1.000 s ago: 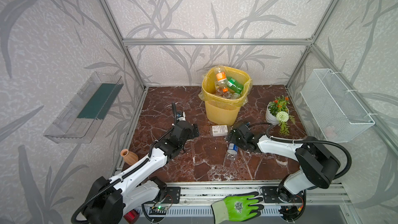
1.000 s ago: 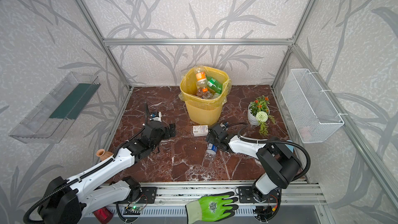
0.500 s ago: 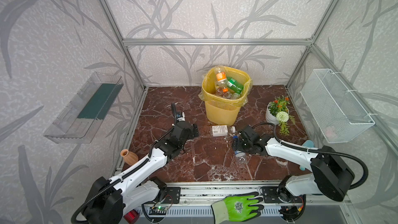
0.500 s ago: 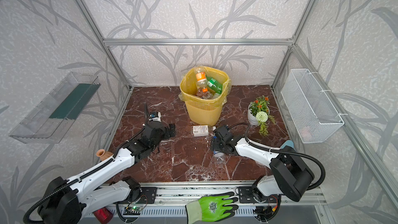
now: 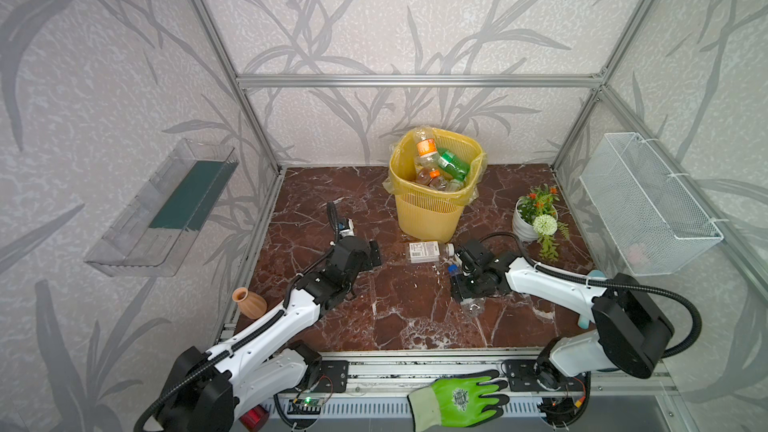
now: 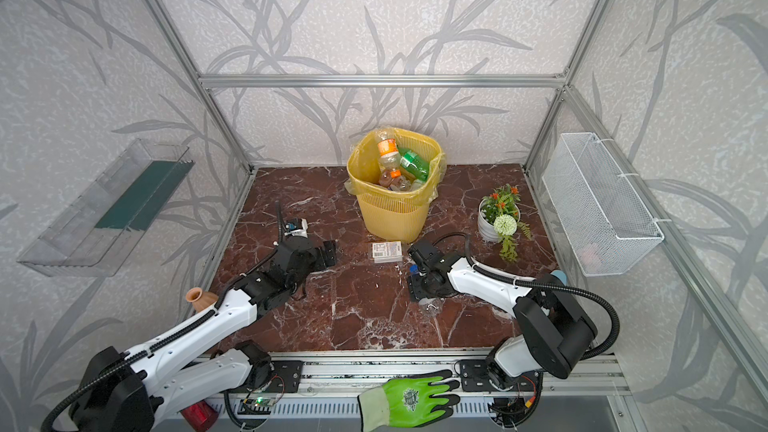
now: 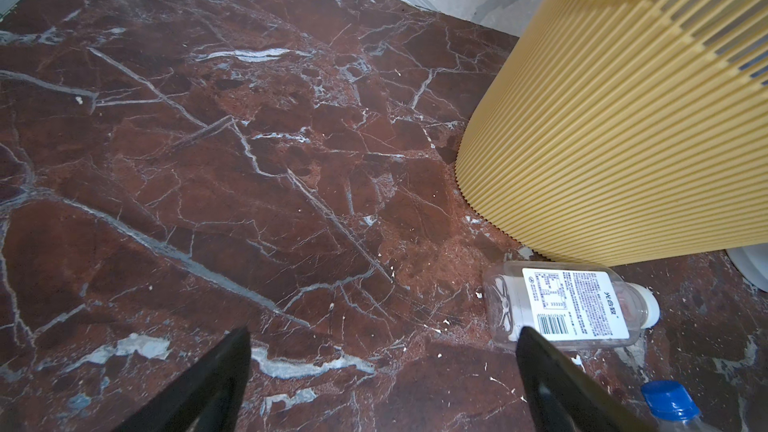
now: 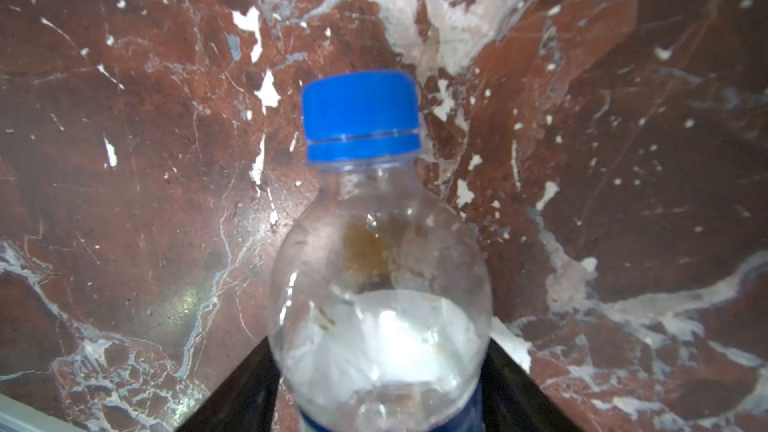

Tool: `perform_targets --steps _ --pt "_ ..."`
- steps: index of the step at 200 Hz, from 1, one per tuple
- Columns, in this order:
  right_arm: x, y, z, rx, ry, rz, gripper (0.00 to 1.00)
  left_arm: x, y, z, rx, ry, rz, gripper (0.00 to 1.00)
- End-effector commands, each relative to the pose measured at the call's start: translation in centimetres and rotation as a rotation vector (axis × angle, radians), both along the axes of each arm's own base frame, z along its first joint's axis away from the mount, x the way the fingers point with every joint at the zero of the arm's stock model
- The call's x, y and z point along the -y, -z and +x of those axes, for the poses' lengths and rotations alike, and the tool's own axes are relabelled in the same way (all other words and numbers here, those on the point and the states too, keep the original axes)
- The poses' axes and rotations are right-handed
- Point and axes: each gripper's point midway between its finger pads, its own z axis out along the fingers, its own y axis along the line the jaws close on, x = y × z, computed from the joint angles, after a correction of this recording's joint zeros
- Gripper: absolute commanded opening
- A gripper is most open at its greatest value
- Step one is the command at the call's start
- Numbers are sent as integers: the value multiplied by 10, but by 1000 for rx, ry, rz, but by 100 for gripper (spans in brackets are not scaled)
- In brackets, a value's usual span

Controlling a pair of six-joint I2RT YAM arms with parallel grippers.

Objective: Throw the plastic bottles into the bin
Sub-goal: 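Close the right gripper around the blue-capped water bottle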

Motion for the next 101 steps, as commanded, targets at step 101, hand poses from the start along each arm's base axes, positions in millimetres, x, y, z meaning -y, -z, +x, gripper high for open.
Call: perform_targets --steps 101 --pt "-4 -43 17 193 -49 46 53 -16 7 -3 -23 -75 39 99"
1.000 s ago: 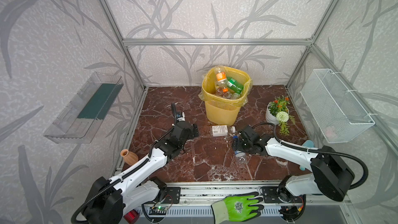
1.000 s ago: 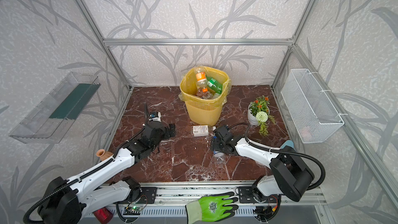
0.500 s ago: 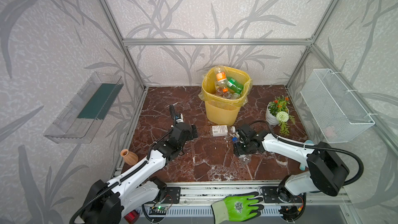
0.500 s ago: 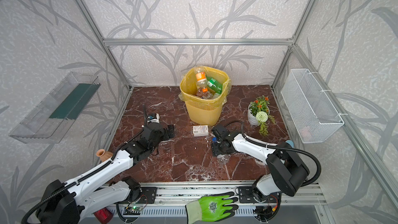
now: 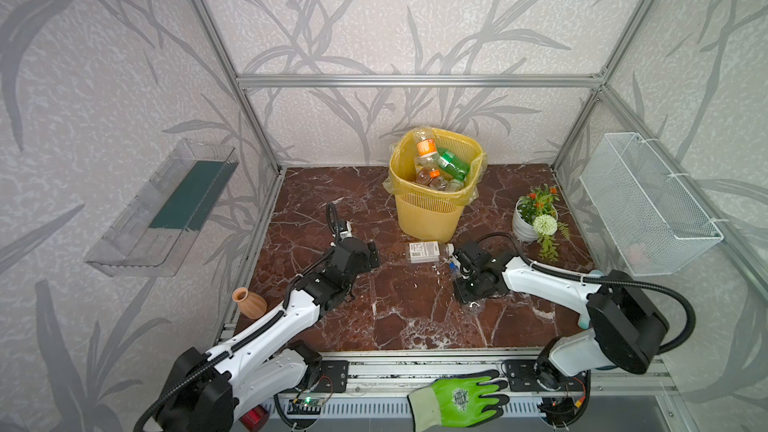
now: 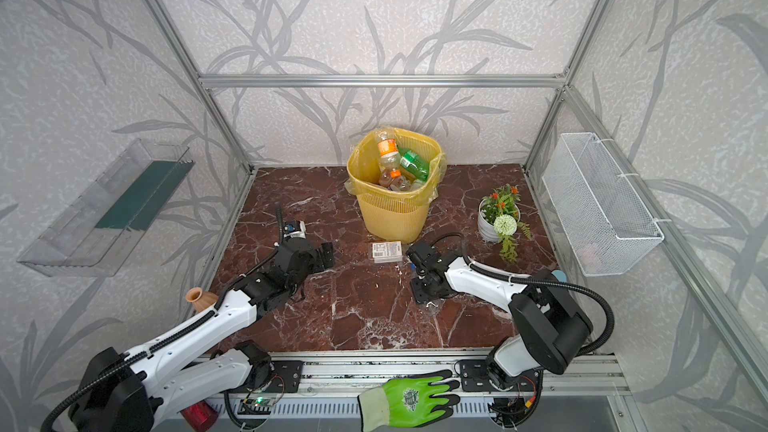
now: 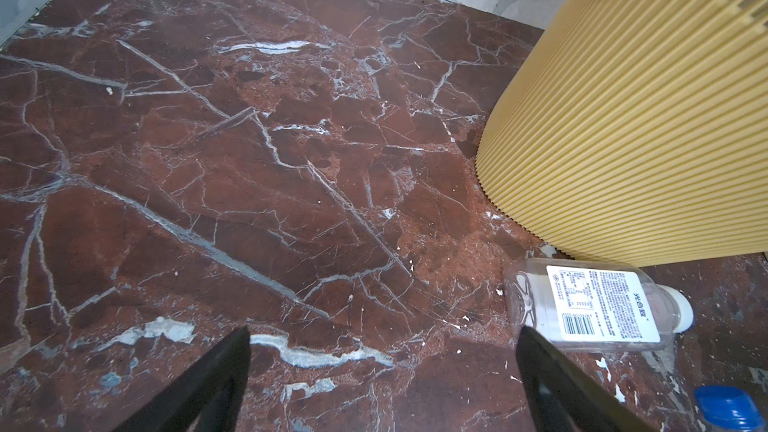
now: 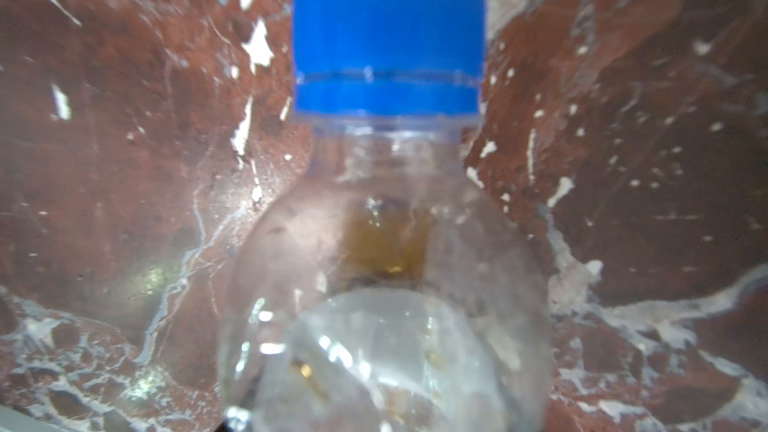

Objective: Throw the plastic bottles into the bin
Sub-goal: 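Close the right gripper around the blue-capped water bottle, then lift the blue-capped bottle with the right gripper and drop it into the bin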

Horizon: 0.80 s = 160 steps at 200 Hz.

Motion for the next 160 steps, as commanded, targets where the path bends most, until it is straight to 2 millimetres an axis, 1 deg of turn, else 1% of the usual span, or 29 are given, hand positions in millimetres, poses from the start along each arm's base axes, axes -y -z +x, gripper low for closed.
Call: perform_targets --steps 1,13,26,33,37,38,39,51,64,80,90,99,109,120,139,151,160 --pt "-4 -37 16 148 14 68 52 -8 1 0 -3 -46 11 99" --pt "-4 -59 22 221 14 95 52 -8 1 1 -5 -50 16 99" --pt "-1 -89 29 332 19 135 50 -11 1 1 -6 -66 22 99" --pt "1 -109 32 409 22 163 48 -12 0 1 -3 -73 24 99" --pt "3 -123 35 460 27 188 48 -12 0 2 -2 -76 23 99" --pt "3 -131 34 484 28 203 48 -13 0 2 -1 -77 22 99" --pt "4 -132 35 490 30 201 48 -13 -1 2 0 -78 21 99" --pt "10 -176 40 674 40 277 46 -15 -2 1 8 -92 20 99" --pt "24 -234 39 905 63 358 46 -18 -5 2 27 -106 10 99" --pt "46 -307 29 1193 77 424 46 -19 -9 2 55 -115 -9 99" --pt "57 -351 18 1360 73 461 47 -20 -10 3 67 -118 -16 99" --pt "64 -384 8 1481 65 485 47 -20 -11 3 68 -114 -18 99" --pt "67 -415 1 1581 51 498 48 -20 -9 2 59 -116 -13 99" --pt "65 -443 -4 1667 21 506 48 -21 -7 2 44 -119 -7 99" --pt "52 -473 0 1738 -25 513 49 -20 -2 0 25 -118 -10 99" --pt "39 -485 10 1748 -53 512 50 -20 -1 0 23 -116 -18 99" --pt "25 -488 24 1739 -72 505 50 -19 -1 0 23 -116 -21 99"
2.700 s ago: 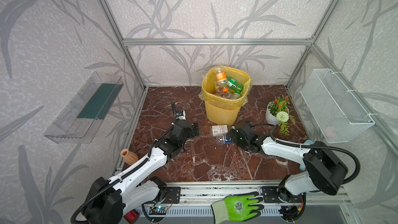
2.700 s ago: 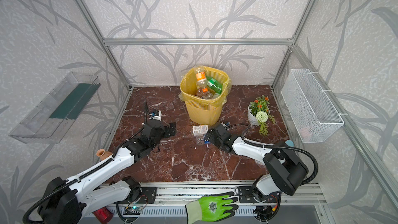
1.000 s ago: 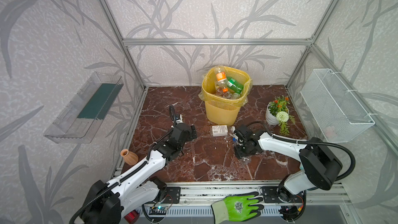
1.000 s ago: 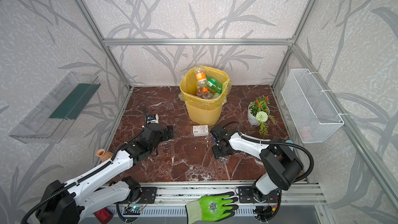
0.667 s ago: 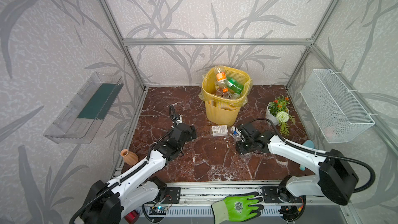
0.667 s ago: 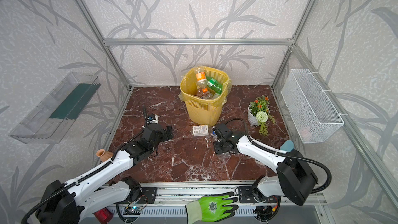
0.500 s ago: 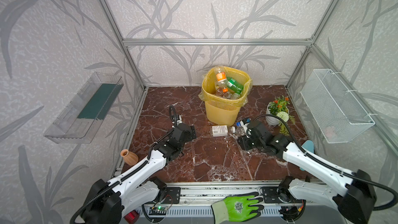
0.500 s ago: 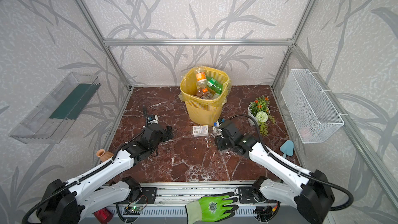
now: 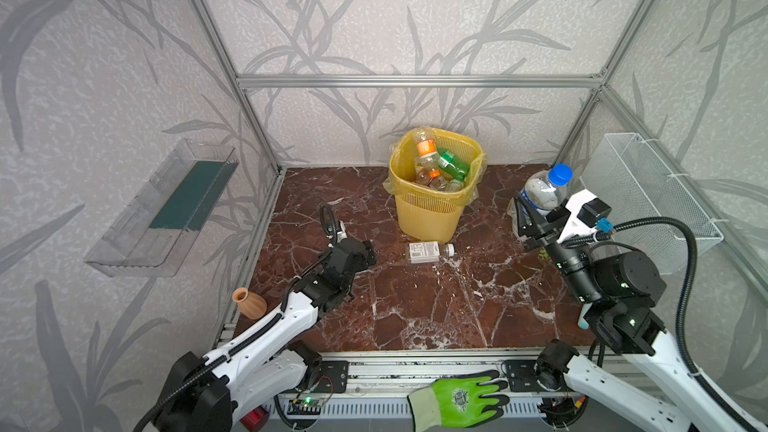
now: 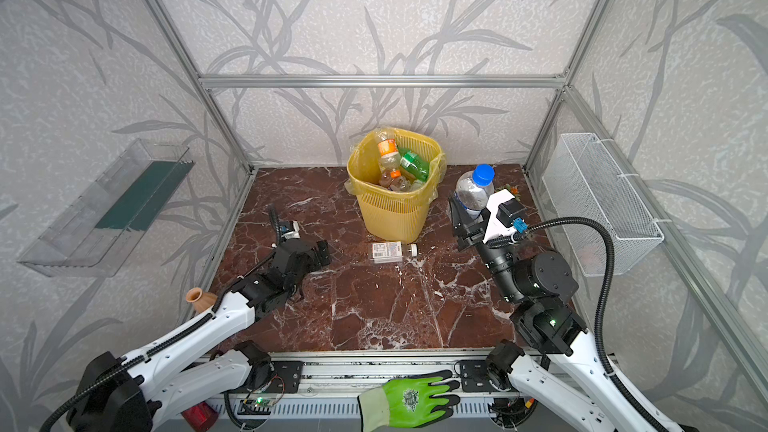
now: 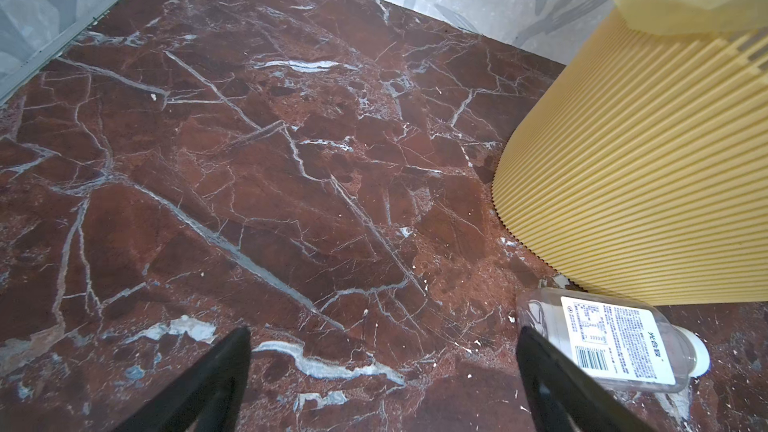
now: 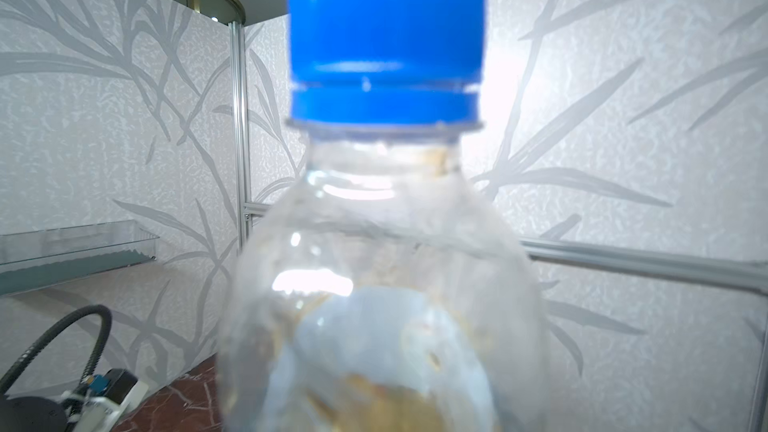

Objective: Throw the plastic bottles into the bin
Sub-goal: 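Lift the blue-capped bottle with the right gripper and drop it into the bin, then withdraw the right gripper from the bin toward the table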

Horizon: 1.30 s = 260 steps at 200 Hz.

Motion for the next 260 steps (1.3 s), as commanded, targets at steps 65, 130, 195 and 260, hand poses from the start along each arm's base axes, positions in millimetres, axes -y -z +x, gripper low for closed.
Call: perform_targets --steps 65,130,195,260 --pt "-123 92 202 -501 -73 -265 80 1 1 0 -23 8 4 99" --pt "-102 76 210 -484 38 -291 100 -5 -7 -8 -2 7 7 99" --pt "-86 89 204 -516 57 -288 100 -7 -10 -11 2 21 16 99" --pt "-46 134 152 -539 53 -215 99 4 11 -14 -52 66 -2 99"
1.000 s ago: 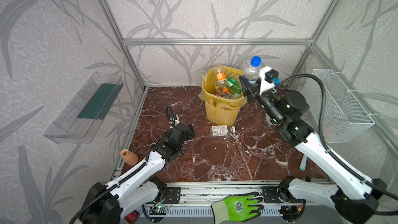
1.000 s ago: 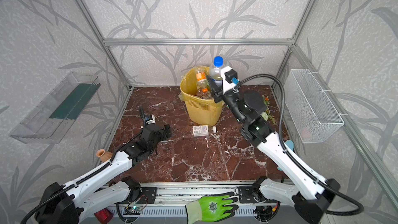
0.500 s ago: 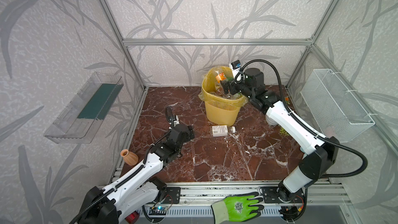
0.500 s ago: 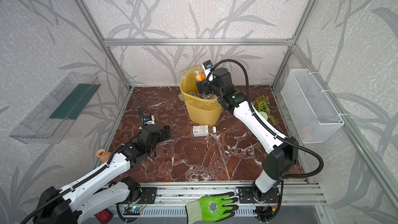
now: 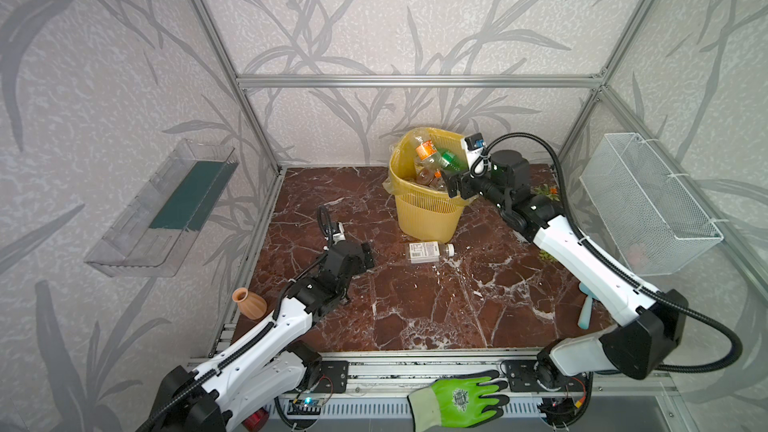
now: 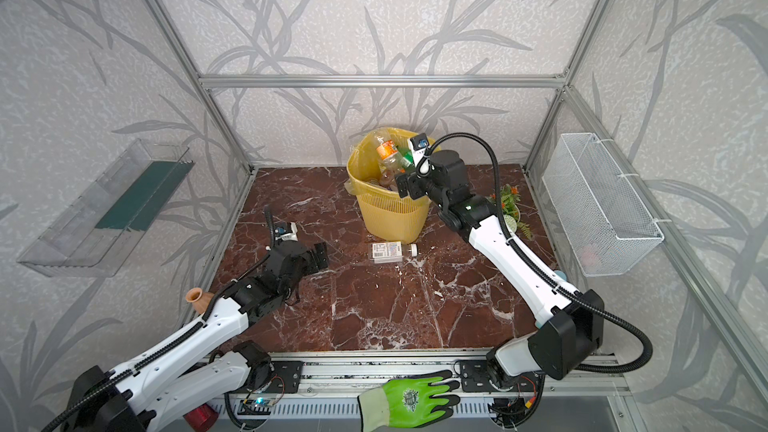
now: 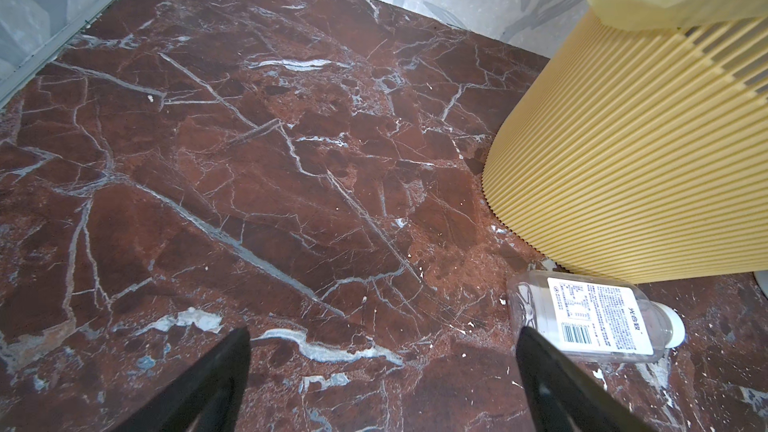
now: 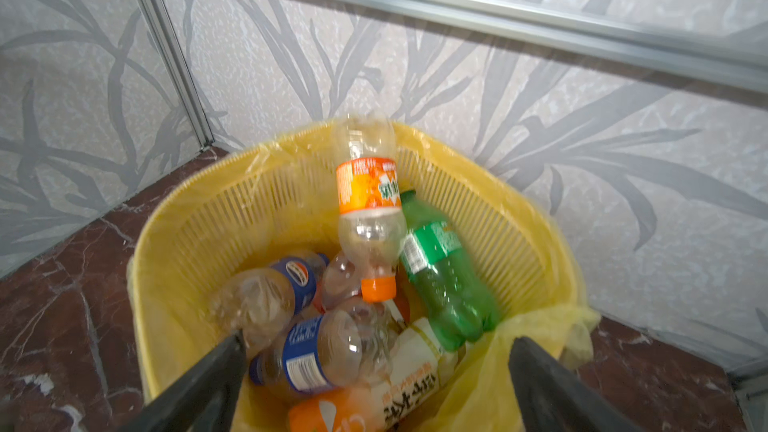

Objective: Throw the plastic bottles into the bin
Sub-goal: 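Withdraw the right gripper from the bin toward the table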

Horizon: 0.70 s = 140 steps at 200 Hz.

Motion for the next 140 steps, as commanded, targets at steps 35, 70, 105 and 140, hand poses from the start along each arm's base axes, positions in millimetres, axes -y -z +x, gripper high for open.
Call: perform_targets --steps 35,70,105,140 --pt "60 40 -48 -34 137 167 99 32 22 3 -74 172 22 99" --pt "97 107 -64 -151 251 250 99 73 26 13 -98 348 191 99" --pt "110 161 -74 -239 296 341 99 126 35 28 -88 532 421 99" --pt "109 206 -73 -337 307 396 99 167 60 46 -104 716 533 99"
